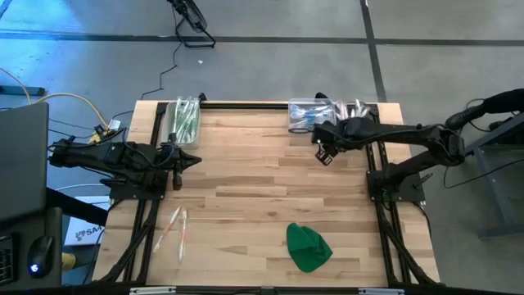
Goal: Pick & Place Toothbrushes
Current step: Put the orange toothbrush into the black bin
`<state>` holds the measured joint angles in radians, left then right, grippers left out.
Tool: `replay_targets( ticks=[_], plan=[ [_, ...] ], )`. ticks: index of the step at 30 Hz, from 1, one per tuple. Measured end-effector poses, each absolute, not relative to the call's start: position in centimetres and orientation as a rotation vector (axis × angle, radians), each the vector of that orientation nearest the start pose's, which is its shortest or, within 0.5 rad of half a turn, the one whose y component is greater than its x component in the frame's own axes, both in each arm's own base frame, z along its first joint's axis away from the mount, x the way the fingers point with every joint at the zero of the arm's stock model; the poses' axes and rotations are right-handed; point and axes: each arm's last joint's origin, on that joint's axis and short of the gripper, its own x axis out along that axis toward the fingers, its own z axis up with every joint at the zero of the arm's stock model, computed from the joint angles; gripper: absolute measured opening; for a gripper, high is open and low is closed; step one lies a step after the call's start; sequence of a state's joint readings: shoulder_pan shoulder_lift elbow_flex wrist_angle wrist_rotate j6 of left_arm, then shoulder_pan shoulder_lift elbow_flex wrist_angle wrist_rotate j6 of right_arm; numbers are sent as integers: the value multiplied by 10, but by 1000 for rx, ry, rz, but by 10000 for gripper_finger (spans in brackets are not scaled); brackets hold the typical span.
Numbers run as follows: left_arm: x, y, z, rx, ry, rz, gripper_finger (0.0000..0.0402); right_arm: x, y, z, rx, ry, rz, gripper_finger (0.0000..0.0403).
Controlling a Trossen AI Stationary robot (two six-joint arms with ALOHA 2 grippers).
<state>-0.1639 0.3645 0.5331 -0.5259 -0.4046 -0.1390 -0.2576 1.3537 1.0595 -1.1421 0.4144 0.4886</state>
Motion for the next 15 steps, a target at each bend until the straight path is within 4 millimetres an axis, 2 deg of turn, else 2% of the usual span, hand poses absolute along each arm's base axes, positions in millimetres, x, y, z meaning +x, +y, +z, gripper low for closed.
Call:
replay_targets(
  ticks=[4,10,15],
  plan=[
    [94,-4,265,-38,326,261,0,228,-60,256,191,1222,-805,102],
    [94,-4,265,-107,316,272,0,250,-48,258,84,1046,-673,16],
    [94,-4,265,-150,311,280,0,246,-45,257,36,855,-616,9]
  ],
)
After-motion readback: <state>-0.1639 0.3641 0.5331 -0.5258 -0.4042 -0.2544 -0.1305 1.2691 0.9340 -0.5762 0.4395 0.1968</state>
